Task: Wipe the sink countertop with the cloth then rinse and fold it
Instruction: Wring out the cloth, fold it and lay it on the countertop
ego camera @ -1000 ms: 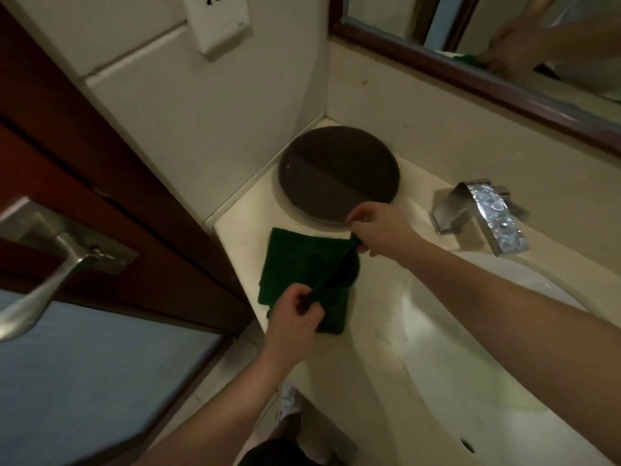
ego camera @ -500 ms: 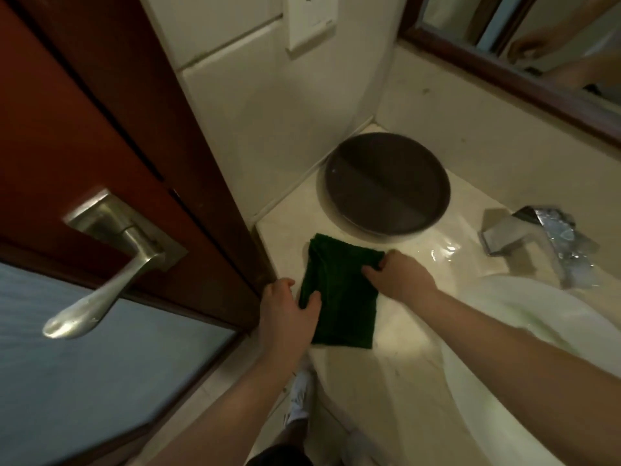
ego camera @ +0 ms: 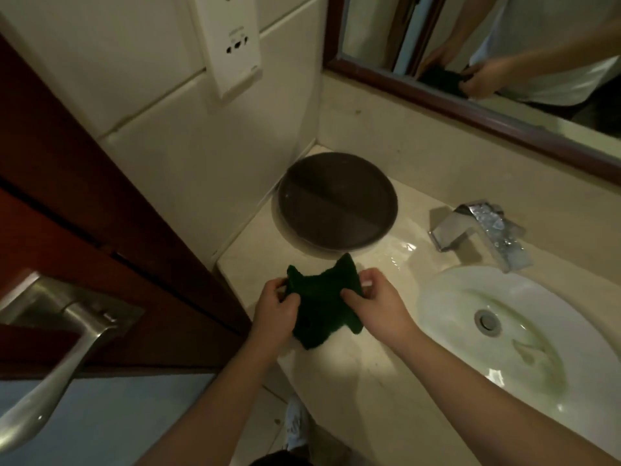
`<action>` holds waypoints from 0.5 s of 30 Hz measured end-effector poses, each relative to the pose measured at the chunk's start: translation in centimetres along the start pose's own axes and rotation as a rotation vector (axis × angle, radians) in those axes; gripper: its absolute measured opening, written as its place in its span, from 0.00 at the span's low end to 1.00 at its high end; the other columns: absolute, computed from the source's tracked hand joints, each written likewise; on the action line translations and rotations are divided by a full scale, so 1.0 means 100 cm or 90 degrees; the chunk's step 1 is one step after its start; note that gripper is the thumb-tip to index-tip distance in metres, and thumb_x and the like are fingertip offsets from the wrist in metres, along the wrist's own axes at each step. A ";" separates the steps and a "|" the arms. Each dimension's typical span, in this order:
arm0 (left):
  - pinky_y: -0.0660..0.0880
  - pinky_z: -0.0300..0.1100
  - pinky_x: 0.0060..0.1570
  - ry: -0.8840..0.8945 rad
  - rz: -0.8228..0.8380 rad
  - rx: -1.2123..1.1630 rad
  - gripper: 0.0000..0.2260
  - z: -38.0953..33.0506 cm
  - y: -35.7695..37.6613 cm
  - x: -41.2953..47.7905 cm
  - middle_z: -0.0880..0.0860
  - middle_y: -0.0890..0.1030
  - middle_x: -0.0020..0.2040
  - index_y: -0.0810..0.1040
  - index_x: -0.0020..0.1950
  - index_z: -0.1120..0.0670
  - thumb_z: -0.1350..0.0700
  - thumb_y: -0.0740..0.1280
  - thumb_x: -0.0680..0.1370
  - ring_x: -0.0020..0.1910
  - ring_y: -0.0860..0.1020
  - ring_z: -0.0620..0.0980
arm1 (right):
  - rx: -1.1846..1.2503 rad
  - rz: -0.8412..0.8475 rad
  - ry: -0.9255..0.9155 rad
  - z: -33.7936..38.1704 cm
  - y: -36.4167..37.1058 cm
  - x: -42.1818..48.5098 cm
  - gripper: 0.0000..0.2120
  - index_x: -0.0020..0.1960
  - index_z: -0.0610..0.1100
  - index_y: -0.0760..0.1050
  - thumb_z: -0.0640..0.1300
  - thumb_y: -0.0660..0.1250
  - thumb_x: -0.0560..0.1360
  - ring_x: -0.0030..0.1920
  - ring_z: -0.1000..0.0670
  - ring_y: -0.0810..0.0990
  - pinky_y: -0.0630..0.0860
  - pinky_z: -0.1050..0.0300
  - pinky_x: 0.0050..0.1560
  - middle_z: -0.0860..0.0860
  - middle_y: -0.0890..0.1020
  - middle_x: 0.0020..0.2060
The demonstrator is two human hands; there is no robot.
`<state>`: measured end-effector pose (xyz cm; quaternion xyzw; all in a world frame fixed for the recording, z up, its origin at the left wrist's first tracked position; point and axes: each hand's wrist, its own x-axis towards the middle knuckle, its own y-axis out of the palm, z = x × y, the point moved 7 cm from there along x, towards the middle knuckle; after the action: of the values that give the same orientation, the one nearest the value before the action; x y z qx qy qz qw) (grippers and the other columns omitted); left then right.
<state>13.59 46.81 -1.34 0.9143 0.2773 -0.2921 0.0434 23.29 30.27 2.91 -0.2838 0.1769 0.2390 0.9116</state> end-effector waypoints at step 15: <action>0.79 0.35 0.46 0.190 0.070 0.092 0.15 -0.101 0.048 -0.009 0.50 0.83 0.51 0.83 0.49 0.48 0.66 0.63 0.77 0.53 0.80 0.48 | -0.223 0.033 -0.255 0.066 -0.093 0.001 0.21 0.66 0.55 0.72 0.45 0.69 0.75 0.54 0.56 0.76 0.74 0.67 0.49 0.56 0.76 0.58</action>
<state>20.64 44.77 7.12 0.9620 0.2082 -0.1697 -0.0483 29.60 27.56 12.04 -0.3796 -0.0440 0.3408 0.8590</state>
